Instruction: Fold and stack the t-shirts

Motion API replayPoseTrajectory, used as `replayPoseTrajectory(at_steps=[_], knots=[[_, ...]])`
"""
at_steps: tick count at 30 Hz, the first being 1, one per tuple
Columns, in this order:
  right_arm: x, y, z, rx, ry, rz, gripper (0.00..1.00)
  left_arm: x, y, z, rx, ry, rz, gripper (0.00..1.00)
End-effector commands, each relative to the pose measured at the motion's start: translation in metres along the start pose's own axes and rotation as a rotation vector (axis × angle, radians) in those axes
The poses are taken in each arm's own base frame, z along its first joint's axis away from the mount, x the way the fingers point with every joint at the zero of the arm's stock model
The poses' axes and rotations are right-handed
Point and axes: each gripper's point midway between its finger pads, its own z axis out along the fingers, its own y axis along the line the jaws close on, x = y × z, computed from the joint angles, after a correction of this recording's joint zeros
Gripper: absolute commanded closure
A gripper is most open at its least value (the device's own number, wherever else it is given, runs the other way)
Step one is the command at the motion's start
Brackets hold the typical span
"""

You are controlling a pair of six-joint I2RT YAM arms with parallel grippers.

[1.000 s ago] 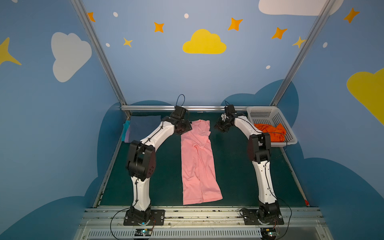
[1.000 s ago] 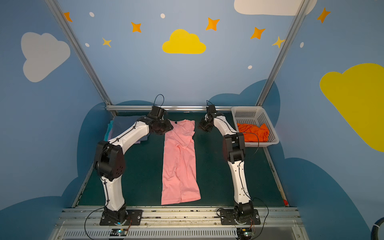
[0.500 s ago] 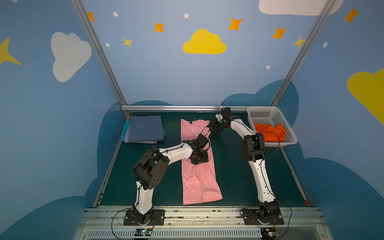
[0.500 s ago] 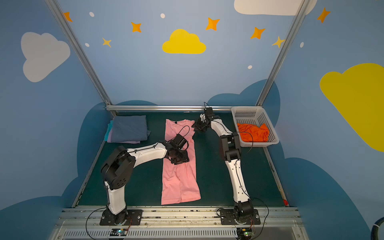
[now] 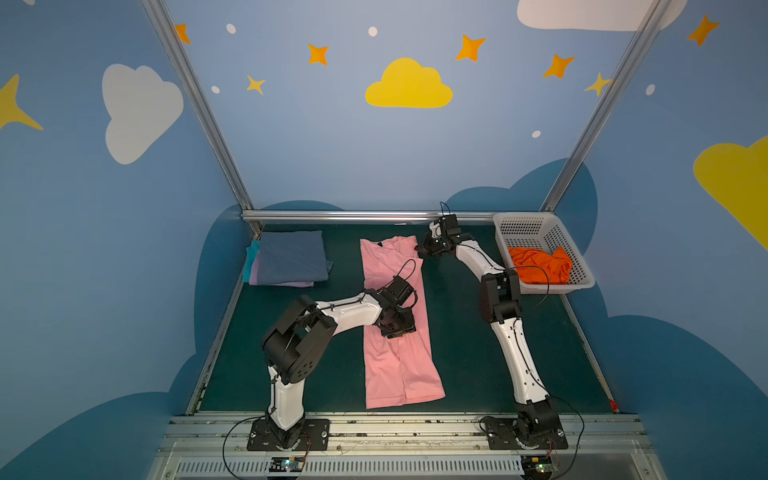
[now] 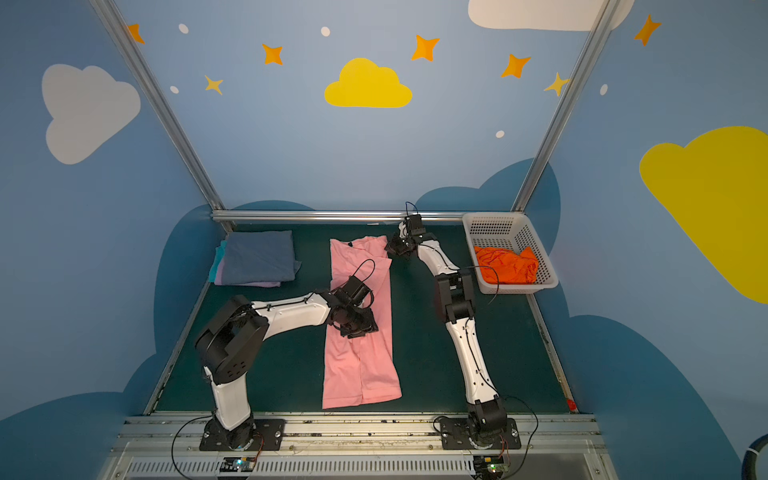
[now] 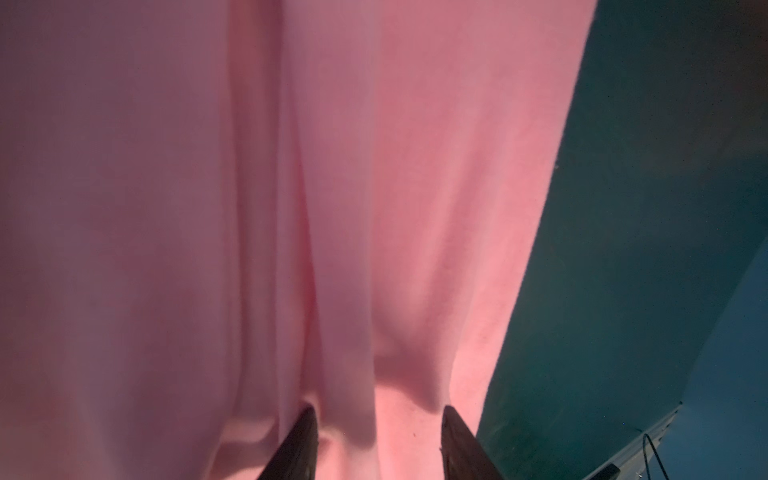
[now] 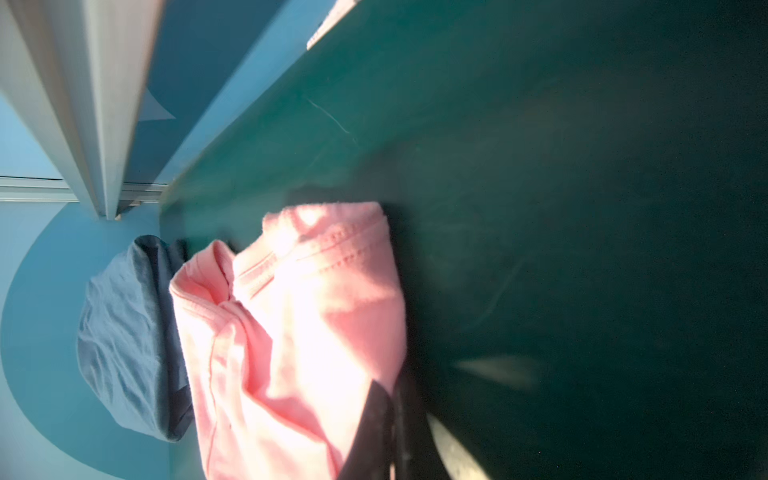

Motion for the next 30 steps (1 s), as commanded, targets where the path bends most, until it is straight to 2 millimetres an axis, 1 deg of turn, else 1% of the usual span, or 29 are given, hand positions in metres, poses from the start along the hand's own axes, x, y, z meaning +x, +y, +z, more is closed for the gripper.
replayPoseTrajectory(at_steps=[1,3,5,6,7,8,11,14,15,16,18,20,21,22,23,25,26,28,30], knots=[[-0.030,-0.006,-0.003,0.023,-0.113,-0.020,1.00,0.033,0.041,0.024,-0.111,0.113,-0.061,0.53],[-0.032,-0.004,-0.004,0.021,-0.118,-0.035,1.00,0.038,0.046,0.029,-0.115,0.133,-0.071,0.53],[-0.033,-0.005,-0.005,0.028,-0.118,-0.043,0.90,0.040,0.047,0.032,-0.115,0.146,-0.075,0.53],[-0.032,-0.004,-0.006,0.030,-0.114,-0.046,0.84,0.040,0.045,0.032,-0.109,0.146,-0.073,0.54],[-0.031,-0.004,-0.008,0.031,-0.108,-0.045,0.76,0.038,0.043,0.030,-0.105,0.143,-0.068,0.54],[-0.030,-0.001,-0.010,0.027,-0.104,-0.049,0.72,0.037,0.040,0.028,-0.098,0.138,-0.062,0.53],[-0.032,0.016,-0.028,0.019,-0.099,-0.066,0.68,0.026,0.022,0.013,-0.073,0.103,-0.029,0.53],[-0.031,0.036,-0.060,0.046,-0.109,-0.111,0.68,0.016,-0.004,-0.012,-0.026,0.049,0.012,0.51],[-0.031,0.044,-0.077,0.065,-0.126,-0.131,0.68,0.012,-0.014,-0.023,-0.005,0.024,0.027,0.50],[-0.027,0.045,-0.090,0.091,-0.137,-0.142,0.68,0.011,-0.024,-0.035,0.010,0.000,0.047,0.48],[-0.022,0.052,-0.125,0.117,-0.183,-0.160,0.64,0.009,-0.038,-0.059,0.036,-0.049,0.074,0.44],[-0.011,0.053,-0.153,0.144,-0.209,-0.166,0.60,0.009,-0.046,-0.084,0.058,-0.098,0.089,0.40],[-0.003,0.052,-0.164,0.161,-0.204,-0.168,0.59,0.009,-0.048,-0.097,0.071,-0.122,0.090,0.39],[0.003,0.052,-0.174,0.170,-0.199,-0.172,0.59,0.010,-0.048,-0.107,0.077,-0.141,0.090,0.37],[0.014,0.049,-0.181,0.180,-0.179,-0.171,0.59,0.010,-0.045,-0.120,0.074,-0.176,0.089,0.36],[0.037,0.047,-0.195,0.181,-0.133,-0.161,0.60,0.012,-0.033,-0.141,0.054,-0.231,0.079,0.35],[0.050,0.045,-0.201,0.182,-0.109,-0.155,0.61,0.015,-0.023,-0.151,0.036,-0.256,0.068,0.35],[0.077,0.041,-0.211,0.203,-0.059,-0.148,0.63,0.023,-0.002,-0.165,0.007,-0.290,0.042,0.41],[0.110,0.033,-0.221,0.246,0.010,-0.131,0.63,0.037,0.021,-0.171,-0.009,-0.304,0.002,0.47]])
